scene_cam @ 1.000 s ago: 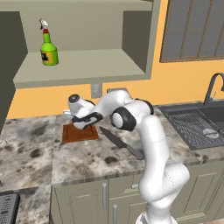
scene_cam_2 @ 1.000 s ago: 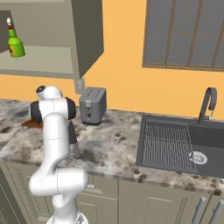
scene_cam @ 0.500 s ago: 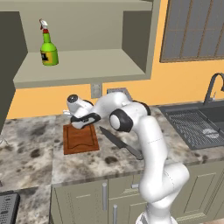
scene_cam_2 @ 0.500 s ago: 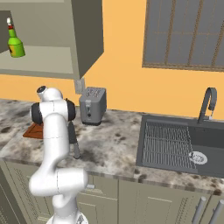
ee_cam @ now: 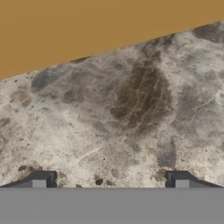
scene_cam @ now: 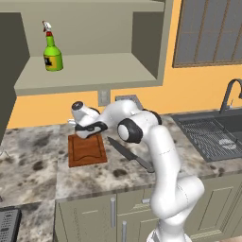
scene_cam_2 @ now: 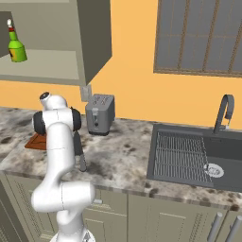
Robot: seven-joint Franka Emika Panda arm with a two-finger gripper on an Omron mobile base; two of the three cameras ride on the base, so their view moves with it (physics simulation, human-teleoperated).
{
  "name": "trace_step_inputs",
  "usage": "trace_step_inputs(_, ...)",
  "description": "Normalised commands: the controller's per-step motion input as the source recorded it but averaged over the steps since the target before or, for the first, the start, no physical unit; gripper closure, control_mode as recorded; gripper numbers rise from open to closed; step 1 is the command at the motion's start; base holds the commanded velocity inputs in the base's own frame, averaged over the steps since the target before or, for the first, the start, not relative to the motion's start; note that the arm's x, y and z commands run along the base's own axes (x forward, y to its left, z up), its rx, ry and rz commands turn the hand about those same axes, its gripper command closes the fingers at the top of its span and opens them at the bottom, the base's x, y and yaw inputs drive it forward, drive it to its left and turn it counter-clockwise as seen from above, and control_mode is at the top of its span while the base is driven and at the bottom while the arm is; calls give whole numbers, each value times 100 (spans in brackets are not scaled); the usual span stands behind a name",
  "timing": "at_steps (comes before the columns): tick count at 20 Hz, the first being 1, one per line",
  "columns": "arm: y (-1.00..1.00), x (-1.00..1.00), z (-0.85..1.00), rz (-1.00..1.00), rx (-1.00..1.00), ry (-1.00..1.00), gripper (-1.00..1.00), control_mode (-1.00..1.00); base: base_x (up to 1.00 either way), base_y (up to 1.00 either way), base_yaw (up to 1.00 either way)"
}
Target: Move the cutting board and knife to the sink. Then move spray from the cabinet to the counter.
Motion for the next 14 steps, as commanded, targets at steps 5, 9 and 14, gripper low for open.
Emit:
trace_step_inputs(5,0,-44,-32,0,0,12,-100,-100,0,0,0)
trace_step_inputs(9,0,-62,-28,0,0,15,-100,-100,0,0,0)
trace_step_inputs(14,0,-71,-32,0,0,14,-100,-100,0,0,0)
